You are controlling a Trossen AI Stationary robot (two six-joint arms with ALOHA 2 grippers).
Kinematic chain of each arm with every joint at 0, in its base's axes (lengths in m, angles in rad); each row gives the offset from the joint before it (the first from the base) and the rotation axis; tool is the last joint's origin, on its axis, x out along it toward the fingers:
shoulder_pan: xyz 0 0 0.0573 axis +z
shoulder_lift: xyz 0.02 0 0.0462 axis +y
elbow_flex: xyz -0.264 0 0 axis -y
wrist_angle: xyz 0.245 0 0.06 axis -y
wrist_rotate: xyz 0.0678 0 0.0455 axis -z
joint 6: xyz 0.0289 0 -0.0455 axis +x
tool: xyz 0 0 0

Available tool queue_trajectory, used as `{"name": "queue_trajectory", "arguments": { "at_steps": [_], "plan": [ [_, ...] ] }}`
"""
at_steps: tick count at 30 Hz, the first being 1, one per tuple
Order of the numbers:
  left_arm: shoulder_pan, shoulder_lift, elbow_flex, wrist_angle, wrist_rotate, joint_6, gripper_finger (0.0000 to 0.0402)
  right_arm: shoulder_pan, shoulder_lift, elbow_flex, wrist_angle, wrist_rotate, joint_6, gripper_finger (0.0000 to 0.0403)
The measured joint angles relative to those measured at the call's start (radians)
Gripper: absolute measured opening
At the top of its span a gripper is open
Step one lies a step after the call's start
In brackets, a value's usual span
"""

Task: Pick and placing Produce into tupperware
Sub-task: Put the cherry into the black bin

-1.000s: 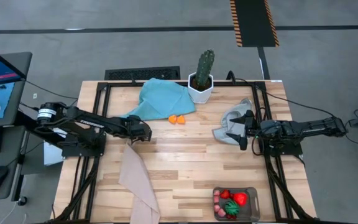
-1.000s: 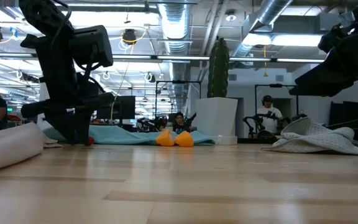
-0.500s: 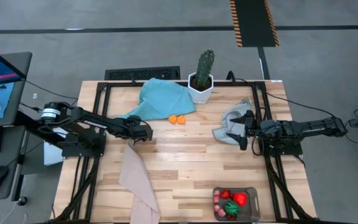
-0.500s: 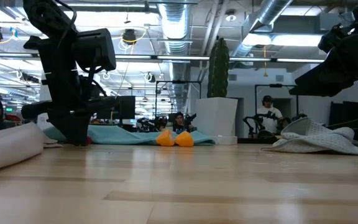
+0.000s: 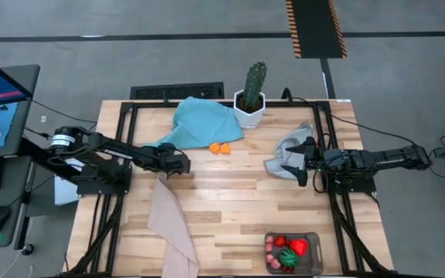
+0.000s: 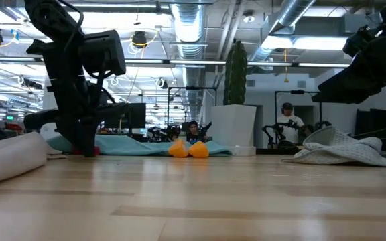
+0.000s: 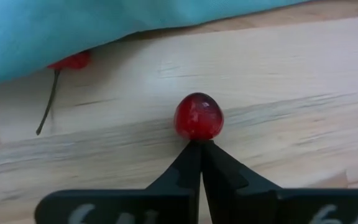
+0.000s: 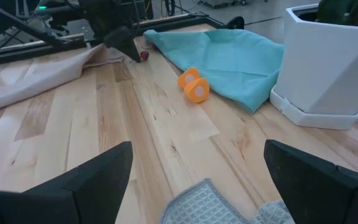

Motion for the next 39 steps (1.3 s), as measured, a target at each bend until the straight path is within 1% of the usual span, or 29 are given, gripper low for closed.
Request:
{"name": "queue_trajectory", "arguments": {
  "at_steps": [3, 6, 9, 14, 19, 22, 26, 28, 30, 32, 37, 39],
  "plan": [
    [-0.014, 0.003, 0.018, -0.002, -0.004, 0.031, 0.0, 0.0, 0.0, 0.0, 0.0, 0.0, 0.0, 0.0386],
    [-0.032, 0.004, 0.043, 0.025, 0.049, 0.064, 0.0, 0.0, 0.0, 0.0, 0.0, 0.0, 0.0, 0.0386],
    [-0.043, 0.003, 0.067, 0.029, 0.064, 0.101, 0.0, 0.0, 0.0, 0.0, 0.0, 0.0, 0.0, 0.0386],
    [-0.071, 0.002, 0.126, 0.027, 0.048, 0.149, 0.0, 0.0, 0.0, 0.0, 0.0, 0.0, 0.0, 0.0386],
    [-0.098, 0.001, 0.196, 0.031, 0.021, 0.151, 0.0, 0.0, 0.0, 0.0, 0.0, 0.0, 0.0, 0.0386],
    [-0.124, 0.002, 0.224, 0.072, 0.015, 0.174, 0.0, 0.0, 0.0, 0.0, 0.0, 0.0, 0.0, 0.0386],
    [-0.167, 0.024, 0.245, 0.152, -0.023, 0.182, 0.0, 0.0, 0.0, 0.0, 0.0, 0.0, 0.0, 0.0386],
    [-0.191, 0.057, 0.265, 0.227, -0.03, 0.183, 0.0, 0.0, 0.0, 0.0, -0.002, 0.0, 0.0, 0.0386],
    [-0.212, 0.092, 0.29, 0.246, -0.052, 0.184, 0.0, 0.0, 0.002, -0.001, 0.003, 0.001, 0.0, 0.0386],
    [-0.228, 0.143, 0.342, 0.26, -0.047, 0.216, 0.0, 0.0, -0.001, -0.001, -0.005, 0.0, 0.0, 0.0386],
    [-0.259, 0.274, 0.511, 0.239, -0.026, 0.247, 0.0, 0.0, 0.006, -0.001, -0.001, 0.001, 0.0, 0.0386],
    [-0.275, 0.331, 0.591, 0.215, -0.011, 0.289, 0.0, 0.0, 0.007, -0.001, -0.005, 0.001, 0.0, 0.0386]
  ]
}}
